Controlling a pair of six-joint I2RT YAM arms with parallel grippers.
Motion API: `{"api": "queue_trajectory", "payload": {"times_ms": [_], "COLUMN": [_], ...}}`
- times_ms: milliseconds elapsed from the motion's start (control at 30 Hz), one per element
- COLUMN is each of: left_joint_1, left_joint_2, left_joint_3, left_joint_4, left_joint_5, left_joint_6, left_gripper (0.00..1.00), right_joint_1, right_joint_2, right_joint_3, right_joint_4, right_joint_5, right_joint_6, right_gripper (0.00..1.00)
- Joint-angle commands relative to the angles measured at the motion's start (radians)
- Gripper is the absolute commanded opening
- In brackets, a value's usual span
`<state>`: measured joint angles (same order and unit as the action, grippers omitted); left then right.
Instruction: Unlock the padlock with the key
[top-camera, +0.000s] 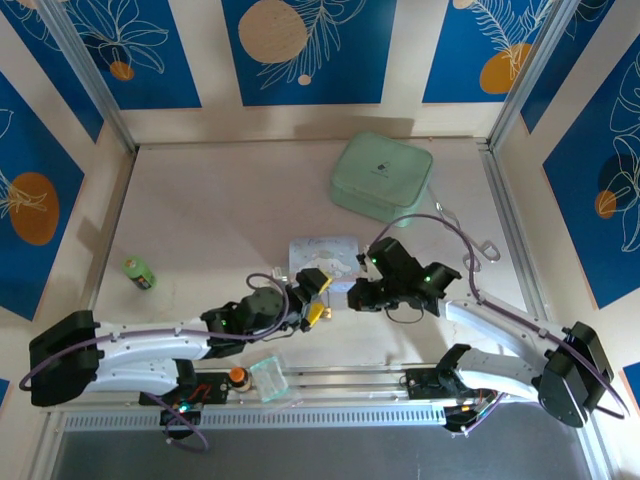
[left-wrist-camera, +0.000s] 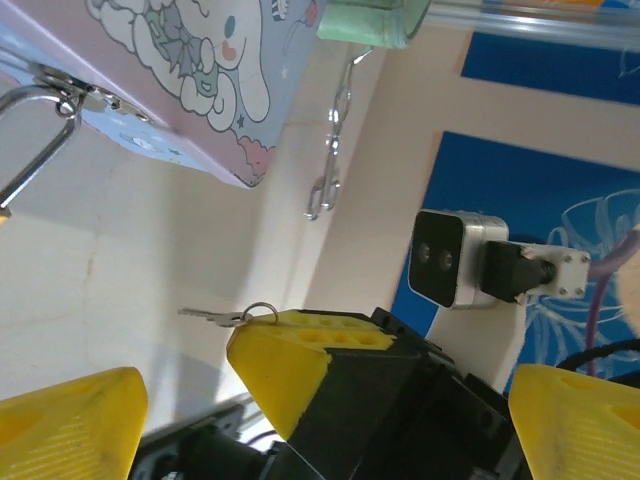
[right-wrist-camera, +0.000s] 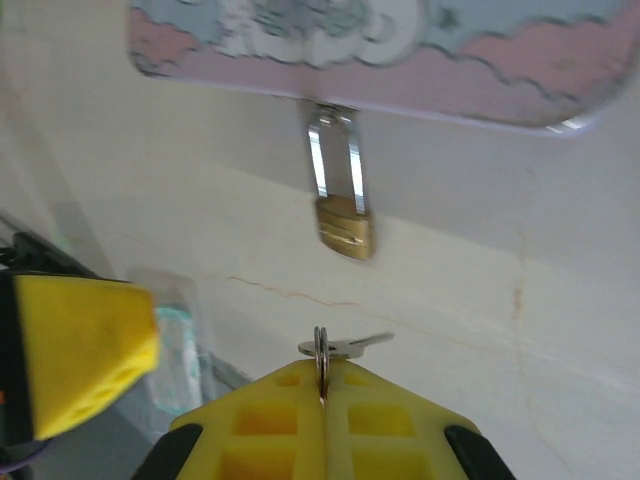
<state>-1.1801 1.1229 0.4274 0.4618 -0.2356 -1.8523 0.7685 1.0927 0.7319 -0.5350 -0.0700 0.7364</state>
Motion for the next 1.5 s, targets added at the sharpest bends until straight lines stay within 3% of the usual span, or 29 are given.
{"api": "queue_trajectory", "payload": {"times_ms": [0, 133, 400, 567, 867, 1467], "left_joint_1": [0.014, 0.02, 0.028, 0.036, 0.063, 0.089], "left_joint_2": [0.007, 0.032, 0.04, 0.034, -0.002, 0.029], "left_joint_3": [-0.035, -0.039, -0.075, -0.088, -0.104, -0.103], "left_joint_4": [0.102, 0.151, 0.199, 0.178, 0.094, 0.14], "left_joint_5": [0.024, 0.052, 0.007, 0.001, -0.002, 0.015], "left_joint_6": [-0.116, -0.152, -0.2, -0.212, -0.223, -0.174], "left_gripper": [0.91, 0.91, 0.88, 0.7, 0.52, 0.0], "right_joint_1": [0.04, 0.113, 0.176, 0.177, 0.163, 0.115], "right_joint_2": [0.046, 0.093, 0.132, 0.109, 0.066, 0.04], "right_joint_3": [0.066, 0.124, 0.128, 0.112, 0.083, 0.034], "right_joint_4": [0.036, 0.074, 0.173, 0.164, 0.142, 0.158], "right_joint_5": [-0.055, -0.029, -0.066, -0.055, -0.056, -0.097], "right_joint_6": [-0.02, -0.025, 0.004, 0.014, 0.018, 0.013], "right_gripper": [0.04, 0.04, 0.04, 0.04, 0.03, 0.03]}}
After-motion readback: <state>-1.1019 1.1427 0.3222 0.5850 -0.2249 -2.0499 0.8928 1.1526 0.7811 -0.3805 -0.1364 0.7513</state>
